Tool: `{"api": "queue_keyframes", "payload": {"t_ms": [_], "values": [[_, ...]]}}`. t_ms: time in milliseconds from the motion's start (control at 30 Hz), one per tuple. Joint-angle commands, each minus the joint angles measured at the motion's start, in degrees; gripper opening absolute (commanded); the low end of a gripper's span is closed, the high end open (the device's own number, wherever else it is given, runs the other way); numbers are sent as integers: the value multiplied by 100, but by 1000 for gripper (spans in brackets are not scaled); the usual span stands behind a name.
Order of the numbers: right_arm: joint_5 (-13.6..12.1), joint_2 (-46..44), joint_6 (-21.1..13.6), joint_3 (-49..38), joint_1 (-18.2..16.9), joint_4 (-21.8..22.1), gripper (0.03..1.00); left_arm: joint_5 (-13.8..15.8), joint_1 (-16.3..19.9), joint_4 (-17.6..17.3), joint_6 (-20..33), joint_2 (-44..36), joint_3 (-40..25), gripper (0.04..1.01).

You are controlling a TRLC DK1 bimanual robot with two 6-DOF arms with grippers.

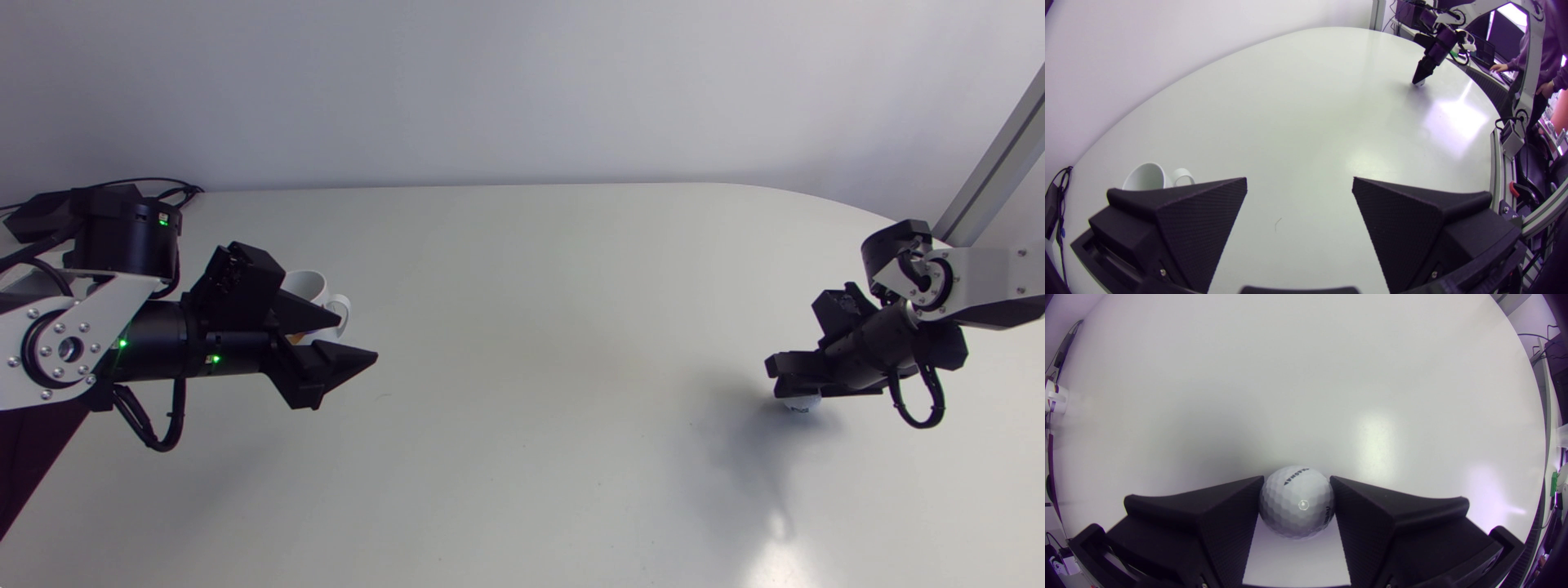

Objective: Pick up the white golf ball from the table and place it into the cup.

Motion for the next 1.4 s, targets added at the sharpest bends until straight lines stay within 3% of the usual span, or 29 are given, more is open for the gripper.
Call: {"api": "queue_keyframes", "payload": {"t_ms": [0, 200, 300, 400, 467, 600, 667, 733, 967, 1100, 1367], "values": [[-42, -392, -3, -150, 89, -181, 431, 74, -72, 57, 126, 127, 33, 923], [-895, -1095, -266, 78, 309, -726, 428, 127, -195, 127, 311, 180, -28, 980], [-1114, -1209, -381, 175, 484, -726, 430, 584, -204, -93, 302, 382, 165, 989], [-1325, -1122, -486, 254, 704, -620, 430, 1093, -142, -717, 618, 839, 613, 987], [-1580, -858, -495, 430, 810, -743, 430, 1217, -160, -717, 917, 953, 622, 989], [-2108, -357, -495, 984, 933, -1174, 430, 1208, -617, -321, 1295, 962, 367, 987], [-2318, -234, -495, 1256, 1003, -1367, 430, 1006, -933, 364, 1286, 953, 86, 987], [-2529, -120, -495, 1520, 1047, -1569, 430, 777, -1144, 768, 1251, 1059, -2, 989], [-3197, 346, -425, 2232, 1328, -2009, 430, 689, -1346, 1261, 1146, 1727, 490, 987], [-3382, 364, -222, 2355, 1697, -2026, 430, 672, -1426, 1735, 988, 2201, 780, 984], [-3549, 513, 94, 2487, 2295, -1728, 428, 672, -1636, 2210, 548, 2922, 1395, 974]]}}
